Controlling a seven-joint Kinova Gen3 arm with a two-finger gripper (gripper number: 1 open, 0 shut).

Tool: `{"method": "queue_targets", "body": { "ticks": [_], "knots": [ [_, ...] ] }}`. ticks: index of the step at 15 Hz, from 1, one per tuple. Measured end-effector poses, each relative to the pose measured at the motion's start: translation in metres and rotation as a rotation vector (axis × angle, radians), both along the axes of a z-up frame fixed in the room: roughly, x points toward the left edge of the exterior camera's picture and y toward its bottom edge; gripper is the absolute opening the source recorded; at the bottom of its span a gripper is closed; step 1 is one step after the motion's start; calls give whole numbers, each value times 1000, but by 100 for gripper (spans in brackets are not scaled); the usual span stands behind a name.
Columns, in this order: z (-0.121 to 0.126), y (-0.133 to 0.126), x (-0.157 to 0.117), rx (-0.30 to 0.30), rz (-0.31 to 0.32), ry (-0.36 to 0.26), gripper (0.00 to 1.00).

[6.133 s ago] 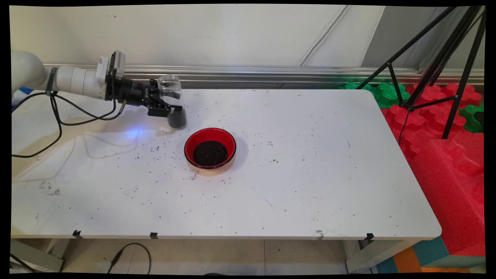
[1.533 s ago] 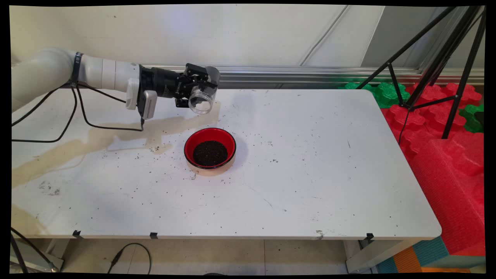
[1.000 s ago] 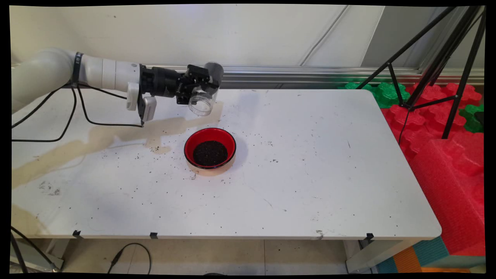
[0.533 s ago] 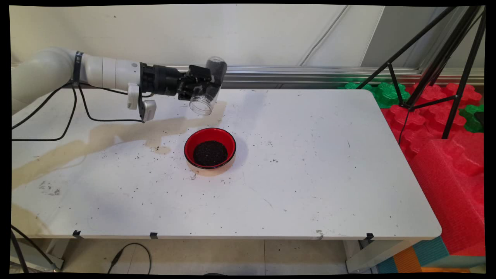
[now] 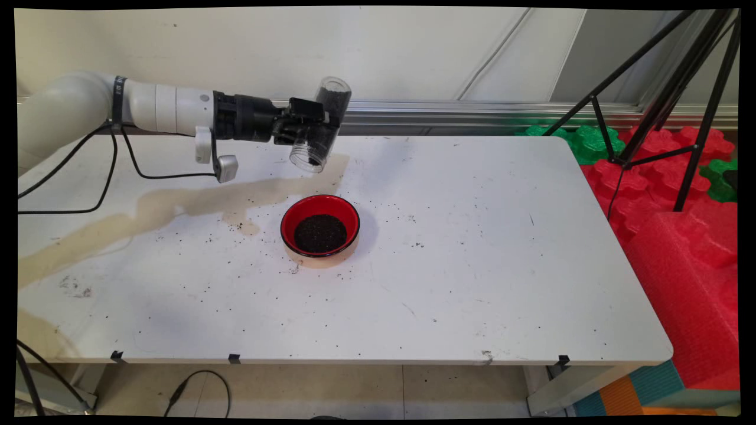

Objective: Pour the black seasoning powder in the red bowl

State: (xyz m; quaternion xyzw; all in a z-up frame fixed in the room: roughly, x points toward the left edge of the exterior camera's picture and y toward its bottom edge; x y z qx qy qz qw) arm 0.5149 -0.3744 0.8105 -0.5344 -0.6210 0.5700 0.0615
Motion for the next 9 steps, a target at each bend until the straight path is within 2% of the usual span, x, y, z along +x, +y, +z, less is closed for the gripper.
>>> {"method": "queue_targets", "body": {
  "ticks": [9],
  "knots": [
    [5,4,-4,-82,-48,-38,0]
  ]
}}
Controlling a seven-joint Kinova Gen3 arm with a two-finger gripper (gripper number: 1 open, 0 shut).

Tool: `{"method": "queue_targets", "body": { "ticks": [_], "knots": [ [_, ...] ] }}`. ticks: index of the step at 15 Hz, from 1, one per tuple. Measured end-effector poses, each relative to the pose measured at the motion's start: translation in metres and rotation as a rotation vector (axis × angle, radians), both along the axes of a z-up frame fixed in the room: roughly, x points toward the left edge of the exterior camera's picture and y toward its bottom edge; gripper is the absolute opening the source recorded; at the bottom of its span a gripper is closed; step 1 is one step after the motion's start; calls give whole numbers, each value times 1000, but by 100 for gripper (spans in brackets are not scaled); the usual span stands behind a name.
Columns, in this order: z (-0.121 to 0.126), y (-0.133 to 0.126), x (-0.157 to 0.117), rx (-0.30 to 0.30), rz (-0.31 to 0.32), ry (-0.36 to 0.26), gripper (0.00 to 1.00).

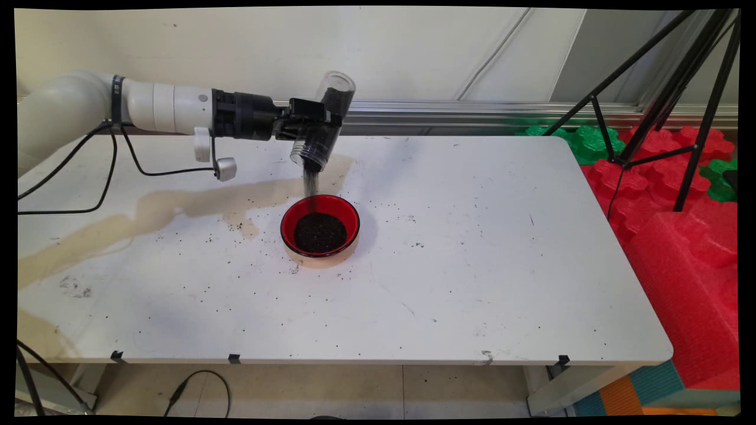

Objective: Pour the black seasoning powder in the red bowl

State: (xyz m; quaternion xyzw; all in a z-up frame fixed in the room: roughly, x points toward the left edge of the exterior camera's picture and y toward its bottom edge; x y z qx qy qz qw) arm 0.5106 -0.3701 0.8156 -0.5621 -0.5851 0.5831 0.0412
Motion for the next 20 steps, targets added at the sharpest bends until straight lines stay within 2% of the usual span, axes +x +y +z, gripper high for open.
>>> {"method": "queue_targets", "body": {
  "ticks": [20],
  "knots": [
    [5,14,-2,-69,-49,-30,0]
  ]
}}
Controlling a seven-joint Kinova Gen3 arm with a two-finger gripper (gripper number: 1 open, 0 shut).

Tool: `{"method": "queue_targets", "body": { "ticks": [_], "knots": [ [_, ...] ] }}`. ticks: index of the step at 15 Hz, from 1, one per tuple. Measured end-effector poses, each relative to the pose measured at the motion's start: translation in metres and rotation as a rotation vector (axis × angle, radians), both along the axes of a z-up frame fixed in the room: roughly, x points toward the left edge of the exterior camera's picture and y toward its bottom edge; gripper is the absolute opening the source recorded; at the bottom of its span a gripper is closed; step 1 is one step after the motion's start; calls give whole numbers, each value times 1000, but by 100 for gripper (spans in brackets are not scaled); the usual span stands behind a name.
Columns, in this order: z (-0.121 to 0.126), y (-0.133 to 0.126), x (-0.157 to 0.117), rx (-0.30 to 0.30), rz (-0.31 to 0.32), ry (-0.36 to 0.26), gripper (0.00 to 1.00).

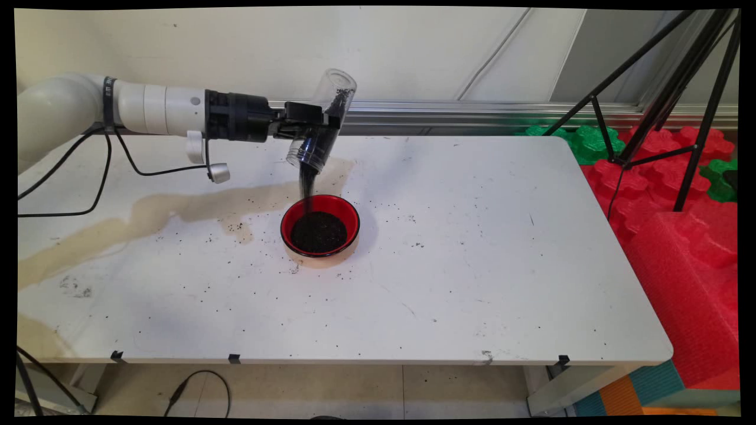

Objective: Pour the black seasoning powder in the red bowl

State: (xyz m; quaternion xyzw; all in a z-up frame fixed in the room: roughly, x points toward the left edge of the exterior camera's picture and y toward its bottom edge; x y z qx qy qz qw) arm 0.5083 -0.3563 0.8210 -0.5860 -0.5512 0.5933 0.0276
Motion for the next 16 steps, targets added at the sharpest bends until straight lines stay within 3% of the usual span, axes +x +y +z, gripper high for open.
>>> {"method": "queue_targets", "body": {
  "ticks": [16],
  "knots": [
    [3,7,1,-52,-42,-28,0]
  ]
}}
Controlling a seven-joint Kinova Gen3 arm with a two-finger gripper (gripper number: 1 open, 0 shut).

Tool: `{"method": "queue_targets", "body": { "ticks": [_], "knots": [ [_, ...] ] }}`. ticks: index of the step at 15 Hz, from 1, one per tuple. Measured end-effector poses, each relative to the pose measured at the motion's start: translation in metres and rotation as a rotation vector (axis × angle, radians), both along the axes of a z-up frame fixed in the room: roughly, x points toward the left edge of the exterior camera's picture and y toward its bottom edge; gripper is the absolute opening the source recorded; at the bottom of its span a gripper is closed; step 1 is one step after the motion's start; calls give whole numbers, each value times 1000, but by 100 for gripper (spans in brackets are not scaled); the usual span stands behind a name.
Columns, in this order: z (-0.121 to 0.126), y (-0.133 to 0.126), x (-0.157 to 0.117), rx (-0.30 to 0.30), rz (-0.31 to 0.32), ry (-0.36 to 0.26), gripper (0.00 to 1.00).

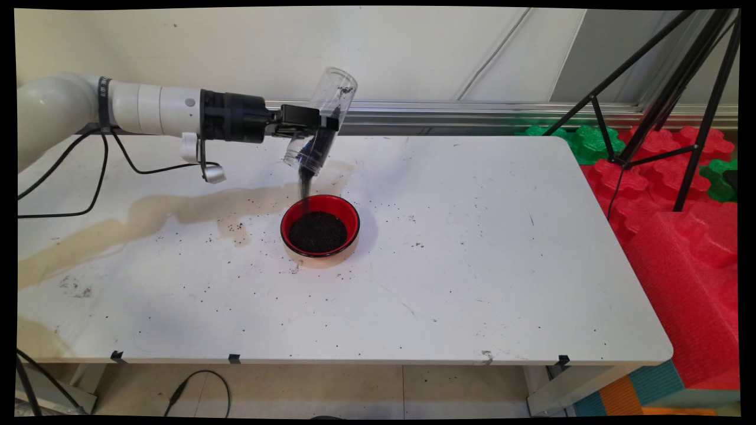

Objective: Pour the black seasoning powder in the red bowl

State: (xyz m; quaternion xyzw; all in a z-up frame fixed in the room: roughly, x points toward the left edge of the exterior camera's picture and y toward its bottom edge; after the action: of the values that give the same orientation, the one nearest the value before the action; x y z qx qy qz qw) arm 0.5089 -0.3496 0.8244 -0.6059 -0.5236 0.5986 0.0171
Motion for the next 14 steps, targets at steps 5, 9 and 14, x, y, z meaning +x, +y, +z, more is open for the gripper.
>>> {"method": "queue_targets", "body": {
  "ticks": [5,9,14],
  "knots": [
    [1,3,-1,-28,-20,-15,0],
    [2,5,-1,-52,-36,-31,0],
    [3,8,-3,-88,-59,-55,0]
  ]
}}
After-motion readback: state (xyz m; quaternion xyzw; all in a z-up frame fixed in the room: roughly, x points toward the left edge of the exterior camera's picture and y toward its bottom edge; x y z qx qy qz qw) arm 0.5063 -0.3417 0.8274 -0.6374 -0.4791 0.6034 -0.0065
